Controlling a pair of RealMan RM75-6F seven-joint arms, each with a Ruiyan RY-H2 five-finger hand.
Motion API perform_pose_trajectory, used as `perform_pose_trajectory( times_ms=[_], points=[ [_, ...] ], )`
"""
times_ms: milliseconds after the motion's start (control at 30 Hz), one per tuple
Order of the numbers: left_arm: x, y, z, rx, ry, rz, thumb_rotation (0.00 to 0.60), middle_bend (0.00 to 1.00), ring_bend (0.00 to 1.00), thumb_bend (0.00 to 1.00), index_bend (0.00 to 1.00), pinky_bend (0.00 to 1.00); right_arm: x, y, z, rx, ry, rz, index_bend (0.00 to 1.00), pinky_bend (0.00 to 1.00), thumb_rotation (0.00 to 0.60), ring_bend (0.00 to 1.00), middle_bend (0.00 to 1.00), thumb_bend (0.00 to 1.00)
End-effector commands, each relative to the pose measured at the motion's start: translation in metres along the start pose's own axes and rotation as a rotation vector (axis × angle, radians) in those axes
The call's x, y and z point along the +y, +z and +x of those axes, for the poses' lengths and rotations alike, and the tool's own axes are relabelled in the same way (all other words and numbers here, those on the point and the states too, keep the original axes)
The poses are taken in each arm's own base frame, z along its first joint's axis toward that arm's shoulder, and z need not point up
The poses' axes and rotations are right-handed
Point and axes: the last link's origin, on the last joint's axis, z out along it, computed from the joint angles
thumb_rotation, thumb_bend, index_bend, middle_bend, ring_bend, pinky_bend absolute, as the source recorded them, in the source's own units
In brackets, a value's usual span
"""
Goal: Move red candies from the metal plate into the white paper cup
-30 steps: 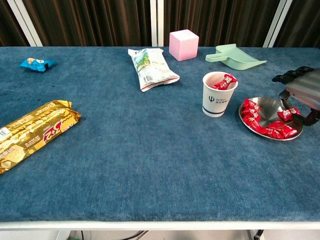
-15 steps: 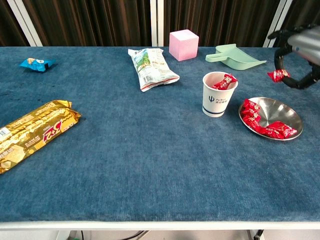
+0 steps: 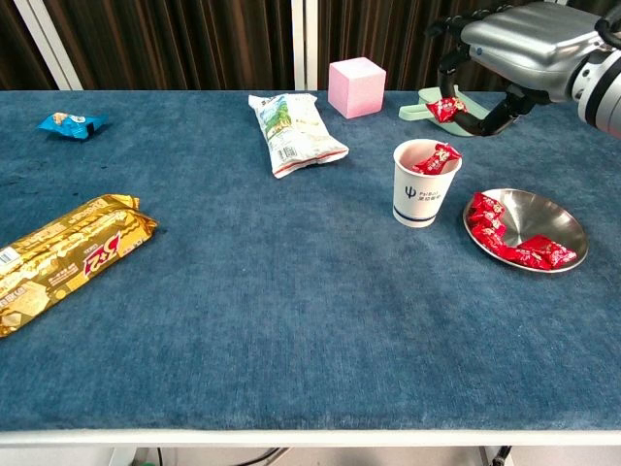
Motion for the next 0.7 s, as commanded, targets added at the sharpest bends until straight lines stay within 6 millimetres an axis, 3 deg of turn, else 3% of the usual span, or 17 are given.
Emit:
perform_pose_trajectory(
  times_ms=[33, 367, 533, 700],
  points=[
    [-0.001, 0.001, 0.0, 0.001, 0.001, 0.004, 0.6, 0.15, 0.06, 0.18, 0.17, 0.2, -0.005, 0.002, -0.003, -0.007, -0.006, 0.014, 0.64, 0.0, 0.6, 0.0, 0.02, 0.48],
    [-0.003, 0.001, 0.001, 0.002, -0.004, 0.009, 0.6, 0.15, 0.06, 0.18, 0.17, 0.2, -0.014, 0.001, -0.013, -0.038, 0.042, 0.067, 0.57, 0.0, 0.6, 0.0, 0.02, 0.44],
    [-0.002, 0.001, 0.001, 0.003, -0.004, 0.005, 0.6, 0.15, 0.06, 0.18, 0.17, 0.2, -0.013, -0.002, -0.014, -0.062, 0.035, 0.078, 0.44, 0.0, 0.6, 0.0, 0.02, 0.38],
    [-0.002, 0.0, 0.001, 0.005, -0.002, 0.006, 0.6, 0.15, 0.06, 0.18, 0.17, 0.2, -0.01, -0.004, -0.01, -0.047, 0.037, 0.076, 0.37, 0.0, 0.6, 0.0, 0.01, 0.37]
  ],
)
